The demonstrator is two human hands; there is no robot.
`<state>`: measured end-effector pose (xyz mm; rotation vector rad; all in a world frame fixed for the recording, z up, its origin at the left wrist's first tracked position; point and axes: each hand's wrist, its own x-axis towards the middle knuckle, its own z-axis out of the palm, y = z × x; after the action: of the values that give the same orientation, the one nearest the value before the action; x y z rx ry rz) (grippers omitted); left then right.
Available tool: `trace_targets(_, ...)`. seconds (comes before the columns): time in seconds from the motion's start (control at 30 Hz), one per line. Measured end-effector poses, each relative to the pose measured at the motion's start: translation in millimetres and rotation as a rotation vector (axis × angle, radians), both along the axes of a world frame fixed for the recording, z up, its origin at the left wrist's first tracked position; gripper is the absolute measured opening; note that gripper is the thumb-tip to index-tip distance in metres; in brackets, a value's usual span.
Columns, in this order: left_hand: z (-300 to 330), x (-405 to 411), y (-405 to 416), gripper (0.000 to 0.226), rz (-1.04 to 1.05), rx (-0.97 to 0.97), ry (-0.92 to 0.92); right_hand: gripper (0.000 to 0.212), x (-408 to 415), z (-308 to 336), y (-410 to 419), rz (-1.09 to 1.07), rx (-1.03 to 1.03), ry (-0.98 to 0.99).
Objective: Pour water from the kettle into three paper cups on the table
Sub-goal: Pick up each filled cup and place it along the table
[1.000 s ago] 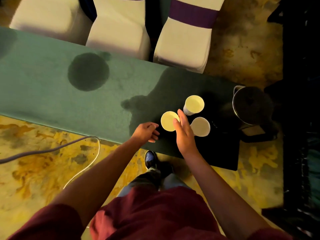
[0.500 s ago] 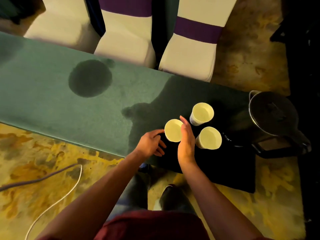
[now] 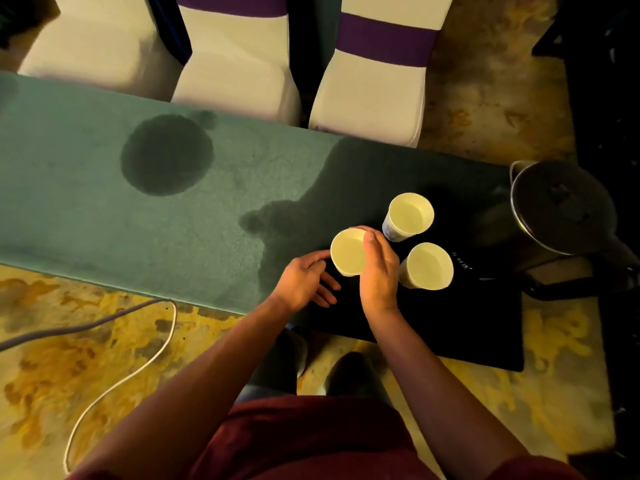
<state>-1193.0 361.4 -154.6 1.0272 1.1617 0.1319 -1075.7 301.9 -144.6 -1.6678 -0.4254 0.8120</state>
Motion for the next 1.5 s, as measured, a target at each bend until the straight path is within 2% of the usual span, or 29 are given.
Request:
trace_targets(0.1,15,6,-4,0.035,0.098,-0.034,-0.025,0.024,1,18,-3,0.008,0.01,-0.005)
trace_targets(0.27,56,24,-12,0.039,0.391,-0.306,-0.191,0.033,0,58,-5,0.016,0.049,0.034)
trace_targets(0.33,74,31,-16,0.037,0.496,-0.418,-0.271,0.029,0,82,-8,0.021,0.072,0.008)
trace_targets(0.4,91,38,-21,0.033,0.501,-0.436,-0.337,0.024,0,95,-11,0.044,0.034,0.002)
trace_targets(0.47,99,44,-29,0.031,0.527,-0.45,-0.49,0.025,0,108,-15,0.061,-0.017,0.029)
trace_targets(0.53,106,47,-34,0.033,0.545,-0.543,-0.654,0.025,3,117,-23,0.046,0.044,0.011)
trace_targets(0.6,100,52,-38,0.029,0.615,-0.485,-0.591,0.026,8,125,-30,0.049,0.117,0.025)
trace_targets(0.63,111,54,-40,0.03,0.568,-0.469,-0.554,0.028,11,112,-28,0.074,0.133,0.006)
trace_targets(0.67,132,58,-47,0.03,0.506,-0.402,-0.543,0.031,9,104,-35,0.159,0.118,0.091)
trace_targets(0.73,170,65,-58,0.037,0.459,-0.344,-0.636,0.04,14,44,-46,0.179,-0.065,0.081)
trace_targets(0.77,179,64,-61,0.04,0.537,-0.338,-0.633,0.042,10,60,-49,0.241,-0.052,0.077)
trace_targets(0.8,169,62,-61,0.036,0.506,-0.319,-0.635,0.041,15,88,-53,0.267,0.022,0.034)
trace_targets(0.83,161,61,-60,0.031,0.51,-0.342,-0.619,0.038,13,113,-54,0.209,0.049,-0.071)
trace_targets(0.9,133,52,-49,0.042,0.654,-0.399,-0.509,0.032,9,163,-36,0.102,0.122,-0.04)
trace_targets(0.93,139,49,-48,0.043,0.663,-0.483,-0.59,0.032,10,173,-37,0.125,0.152,-0.043)
trace_targets(0.97,147,47,-48,0.042,0.674,-0.516,-0.628,0.032,11,179,-38,0.169,0.204,-0.052)
trace_targets(1.0,149,46,-48,0.039,0.695,-0.541,-0.737,0.032,2,179,-31,0.189,0.195,-0.046)
trace_targets(1.07,155,44,-45,0.038,0.732,-0.543,-0.82,0.03,-9,181,-23,0.215,0.138,-0.064)
trace_targets(1.2,155,29,-31,0.048,0.806,-0.538,-0.792,0.03,-22,181,-9,0.23,0.207,-0.066)
trace_targets(1.3,155,18,-18,0.035,0.821,-0.542,-0.77,0.03,-32,182,5,0.242,0.227,-0.023)
trace_targets(1.5,152,-15,26,0.032,0.75,-0.545,-0.724,0.033,-65,182,42,0.143,0.189,-0.041)
